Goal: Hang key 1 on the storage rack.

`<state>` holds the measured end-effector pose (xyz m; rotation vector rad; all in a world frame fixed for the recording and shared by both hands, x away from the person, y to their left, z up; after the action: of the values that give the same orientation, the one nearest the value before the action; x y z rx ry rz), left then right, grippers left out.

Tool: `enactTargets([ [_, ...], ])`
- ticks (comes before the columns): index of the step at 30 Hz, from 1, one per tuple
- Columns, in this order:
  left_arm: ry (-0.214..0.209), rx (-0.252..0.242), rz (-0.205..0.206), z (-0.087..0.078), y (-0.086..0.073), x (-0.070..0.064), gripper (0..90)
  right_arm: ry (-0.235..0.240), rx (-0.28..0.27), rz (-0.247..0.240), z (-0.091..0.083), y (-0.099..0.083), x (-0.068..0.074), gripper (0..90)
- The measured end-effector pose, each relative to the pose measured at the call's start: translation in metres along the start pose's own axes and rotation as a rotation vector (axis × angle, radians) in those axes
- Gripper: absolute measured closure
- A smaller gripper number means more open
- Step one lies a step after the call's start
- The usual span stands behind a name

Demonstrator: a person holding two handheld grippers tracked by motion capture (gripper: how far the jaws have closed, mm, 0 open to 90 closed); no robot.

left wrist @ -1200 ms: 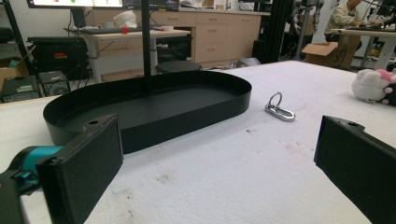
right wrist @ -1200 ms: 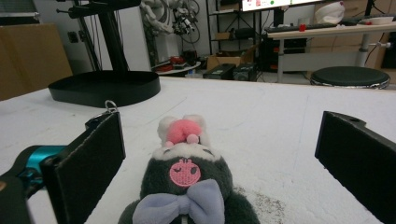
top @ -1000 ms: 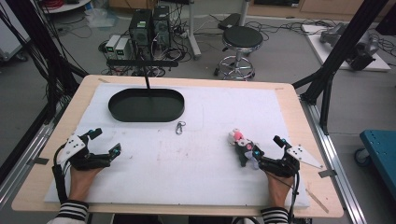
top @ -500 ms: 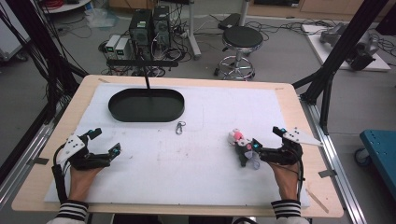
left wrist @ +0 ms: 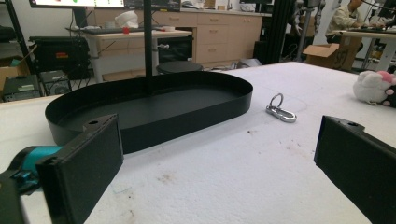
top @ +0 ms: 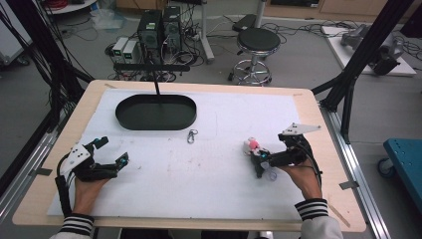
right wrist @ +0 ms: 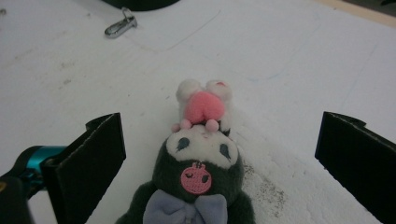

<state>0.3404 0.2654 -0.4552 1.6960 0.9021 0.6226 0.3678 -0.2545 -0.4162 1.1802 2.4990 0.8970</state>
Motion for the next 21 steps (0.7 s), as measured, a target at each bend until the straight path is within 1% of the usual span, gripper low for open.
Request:
enactTargets([
  [4,0.0,0.001,0.0,0.0,0.0,0.0,1.7,0.018,0.095,-0.019,0.009,0.005,0.002,0.8],
  [6,0.0,0.0,-0.001,0.0,0.0,0.0,1.8,0.006,0.144,-0.018,0.014,0.006,0.002,0.8],
  [10,0.0,0.001,-0.003,0.0,0.0,0.0,1.7,0.021,0.191,-0.008,0.022,0.007,0.003,0.8],
  [15,-0.001,0.001,-0.003,0.0,0.0,0.0,1.7,0.028,0.213,-0.013,0.028,0.006,0.002,0.8],
  [17,0.0,0.001,-0.002,0.0,0.0,0.0,1.7,0.028,0.227,-0.001,0.029,0.005,0.002,0.8],
  [18,0.0,0.001,-0.002,0.0,0.0,0.0,1.7,0.026,0.227,-0.005,0.03,0.005,0.001,0.8],
  [21,0.002,0.002,-0.002,0.0,0.0,0.0,1.7,0.034,0.25,0.008,0.032,0.003,0.001,0.9],
])
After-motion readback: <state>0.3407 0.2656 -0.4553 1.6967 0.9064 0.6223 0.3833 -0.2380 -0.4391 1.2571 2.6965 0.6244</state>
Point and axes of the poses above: each handheld gripper's, and its own axes: z roughly forward along the jaws, y roughly out of its top, x roughly to its left, the point moved 6 cm from there along z, roughly forward along the jaws, and after that the axes turned 13 degrees about x, right-handed, at the moved point
